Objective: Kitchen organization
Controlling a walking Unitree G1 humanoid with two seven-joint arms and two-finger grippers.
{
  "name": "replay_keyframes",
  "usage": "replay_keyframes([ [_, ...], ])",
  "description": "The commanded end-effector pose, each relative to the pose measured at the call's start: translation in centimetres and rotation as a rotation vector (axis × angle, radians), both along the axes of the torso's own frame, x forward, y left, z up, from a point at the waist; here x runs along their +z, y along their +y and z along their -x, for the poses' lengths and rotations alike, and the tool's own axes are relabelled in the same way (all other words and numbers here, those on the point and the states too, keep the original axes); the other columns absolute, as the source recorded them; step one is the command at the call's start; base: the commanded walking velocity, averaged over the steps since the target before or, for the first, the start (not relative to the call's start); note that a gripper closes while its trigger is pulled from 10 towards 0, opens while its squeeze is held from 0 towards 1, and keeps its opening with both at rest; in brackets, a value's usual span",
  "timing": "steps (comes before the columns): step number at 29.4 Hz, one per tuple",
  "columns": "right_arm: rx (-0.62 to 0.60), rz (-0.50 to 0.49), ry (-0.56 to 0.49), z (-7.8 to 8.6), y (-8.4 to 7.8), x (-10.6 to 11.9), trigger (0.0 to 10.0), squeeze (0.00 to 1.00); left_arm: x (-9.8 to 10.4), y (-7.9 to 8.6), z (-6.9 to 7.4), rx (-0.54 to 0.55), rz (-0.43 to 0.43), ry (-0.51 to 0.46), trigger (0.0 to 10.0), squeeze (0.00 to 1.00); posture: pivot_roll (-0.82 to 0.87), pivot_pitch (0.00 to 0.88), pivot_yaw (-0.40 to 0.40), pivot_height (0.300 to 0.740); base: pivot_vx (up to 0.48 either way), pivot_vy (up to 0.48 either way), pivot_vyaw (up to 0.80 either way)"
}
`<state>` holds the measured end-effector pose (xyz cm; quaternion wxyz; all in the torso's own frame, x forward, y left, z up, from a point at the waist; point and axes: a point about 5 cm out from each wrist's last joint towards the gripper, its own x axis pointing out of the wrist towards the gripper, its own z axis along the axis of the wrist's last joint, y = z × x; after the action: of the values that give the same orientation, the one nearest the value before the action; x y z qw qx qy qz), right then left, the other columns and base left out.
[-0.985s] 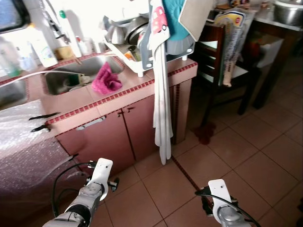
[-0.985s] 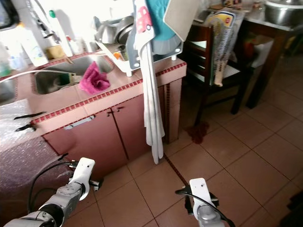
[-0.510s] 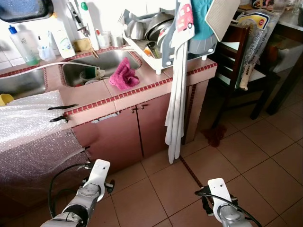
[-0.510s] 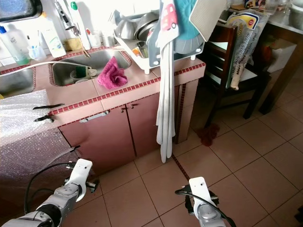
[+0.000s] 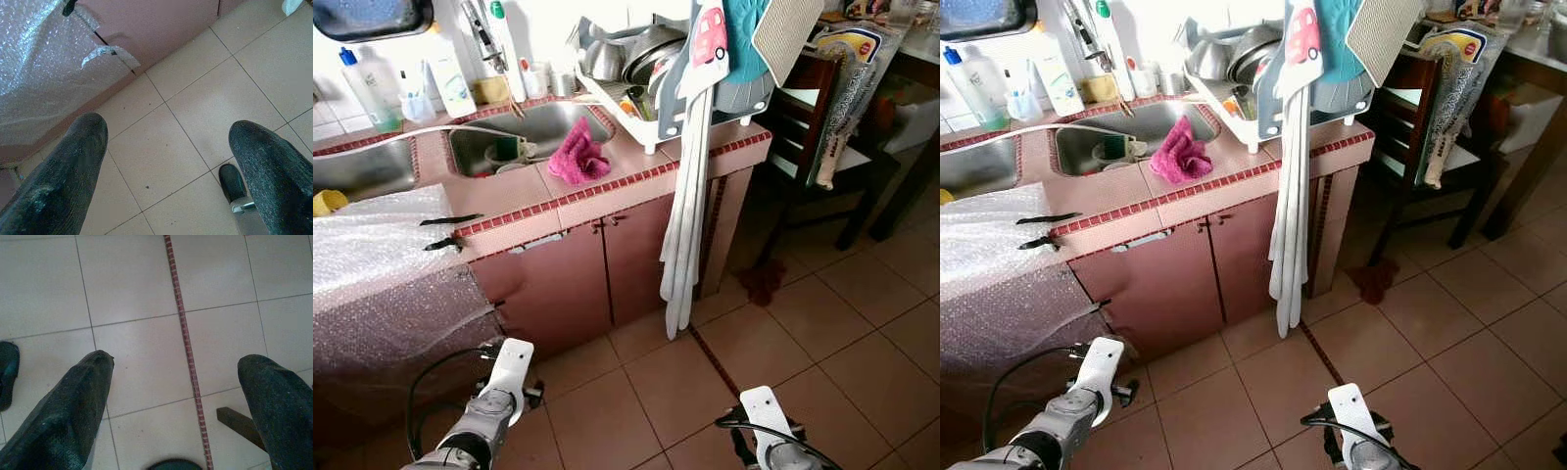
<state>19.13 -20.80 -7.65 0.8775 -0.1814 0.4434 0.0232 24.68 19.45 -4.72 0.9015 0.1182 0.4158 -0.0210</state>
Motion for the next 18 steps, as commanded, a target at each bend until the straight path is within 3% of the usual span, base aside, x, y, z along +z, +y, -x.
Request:
replay_keyframes([
  [1, -0.002, 0.007, 0.015, 0.39, -0.10, -0.19, 10.0, 0.00, -0.04, 0.44, 0.17, 0.011, -0.006, -0.003, 10.0, 0.00, -0.02, 0.000, 0.047, 0.740, 0.000, 0.000, 0.00],
  [6, 0.000, 0.012, 0.024, 0.79, -0.24, -0.35, 10.0, 0.00, -0.12, 0.43, 0.30, 0.003, -0.005, 0.002, 10.0, 0.00, -0.03, 0.000, 0.048, 0.740, 0.000, -0.331, 0.00],
  [18, -0.005, 0.021, 0.020, 0.77, -0.65, -0.26, 10.0, 0.00, -0.28, 0.35, 0.50, 0.010, -0.002, 0.009, 10.0, 0.00, -0.03, 0.000, 0.045, 0.740, 0.000, -0.480, 0.00],
])
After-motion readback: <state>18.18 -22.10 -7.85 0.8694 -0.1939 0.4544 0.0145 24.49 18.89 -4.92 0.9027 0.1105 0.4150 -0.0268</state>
